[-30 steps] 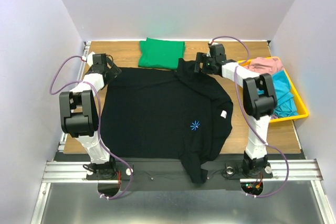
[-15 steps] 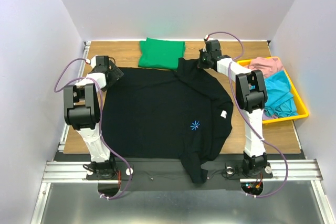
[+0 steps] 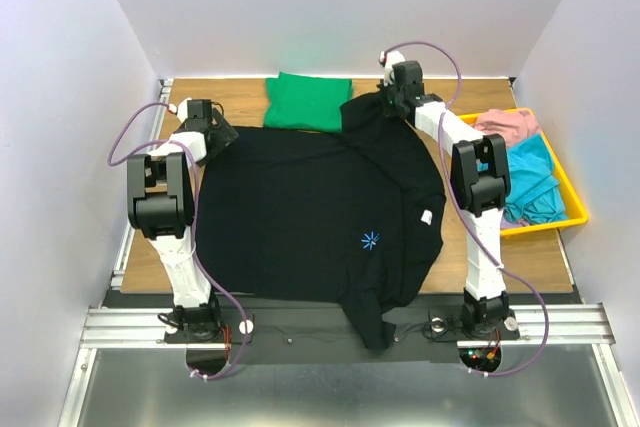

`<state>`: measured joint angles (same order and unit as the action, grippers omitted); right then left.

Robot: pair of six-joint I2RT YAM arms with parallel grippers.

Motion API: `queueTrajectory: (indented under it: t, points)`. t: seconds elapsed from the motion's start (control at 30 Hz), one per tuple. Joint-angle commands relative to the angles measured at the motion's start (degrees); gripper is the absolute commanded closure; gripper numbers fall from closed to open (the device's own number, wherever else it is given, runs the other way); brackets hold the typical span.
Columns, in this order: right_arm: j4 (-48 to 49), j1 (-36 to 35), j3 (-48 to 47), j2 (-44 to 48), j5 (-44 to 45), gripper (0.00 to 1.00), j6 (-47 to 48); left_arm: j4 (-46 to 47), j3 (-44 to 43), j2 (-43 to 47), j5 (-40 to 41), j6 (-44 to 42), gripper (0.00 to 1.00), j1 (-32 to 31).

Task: Fold and stack the t-shirts
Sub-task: Flatten the tshirt out

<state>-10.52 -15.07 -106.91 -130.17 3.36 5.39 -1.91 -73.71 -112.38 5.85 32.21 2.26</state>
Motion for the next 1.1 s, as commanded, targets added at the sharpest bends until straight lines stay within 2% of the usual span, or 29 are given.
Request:
queueTrajectory:
  t: [0.0,0.1,0.17,0.2,0.23,0.3,0.43,0.47,0.57,0.67,0.8,0.93,1.07]
  points:
    - [2.5,-0.4,-8.6,-4.0,5.0,0.99,8.1,-1.4,-2.0,-2.1,0.8,-0.7,0.01,-0.5]
    - [2.5,-0.4,-14.4,-8.9,12.9,0.99,8.5,-2.0,-2.8,-2.9,1.4,-0.5,0.02,-0.6]
    - [2.5,-0.3,-19.9,-13.4,20.0,0.83,7.3,-2.9,-3.5,-3.5,2.1,-0.5,0.02,-0.6]
    - [2.5,-0.4,-21.0,-14.5,21.1,0.50,6.7,-3.3,-4.1,-3.5,2.2,-0.4,0.02,-0.6]
    - [2.6,-0.4,-20.8,-14.2,21.6,0.31,6.0,-3.4,-4.2,-3.5,2.3,-0.4,0.02,-0.6]
    - [2.5,-0.4,-19.4,-12.8,20.7,0.00,3.8,-3.6,-4.8,-3.1,2.2,-0.5,0.02,-0.7]
    - [2.5,-0.5,-11.9,-4.4,19.6,0.00,-0.8,-4.8,-6.3,-1.6,2.7,-0.7,0.02,-1.6]
    - [2.5,-0.7,-6.9,1.2,17.9,0.00,-2.5,-5.3,-6.6,-0.6,3.4,-0.7,0.02,-1.7]
    - [2.4,-0.8,1.1,9.6,13.4,0.00,-8.3,-5.6,-6.3,1.6,4.4,-0.5,0.02,-2.1]
    - [2.1,-0.9,16.6,23.9,10.1,0.00,-15.3,-6.4,-4.8,6.2,5.1,0.0,0.02,-4.3]
    - [-1.1,-0.9,27.8,33.1,6.1,0.00,-23.5,-7.5,0.1,11.9,6.1,0.5,0.02,-5.4]
    - [-3.6,-0.9,43.2,43.5,1.4,0.00,-32.3,-6.5,9.2,17.7,5.9,1.9,0.02,-5.6]
    - [-3.8,-0.9,51.0,46.8,1.3,0.00,-34.2,-5.2,12.8,18.4,5.4,1.1,0.01,-5.6]
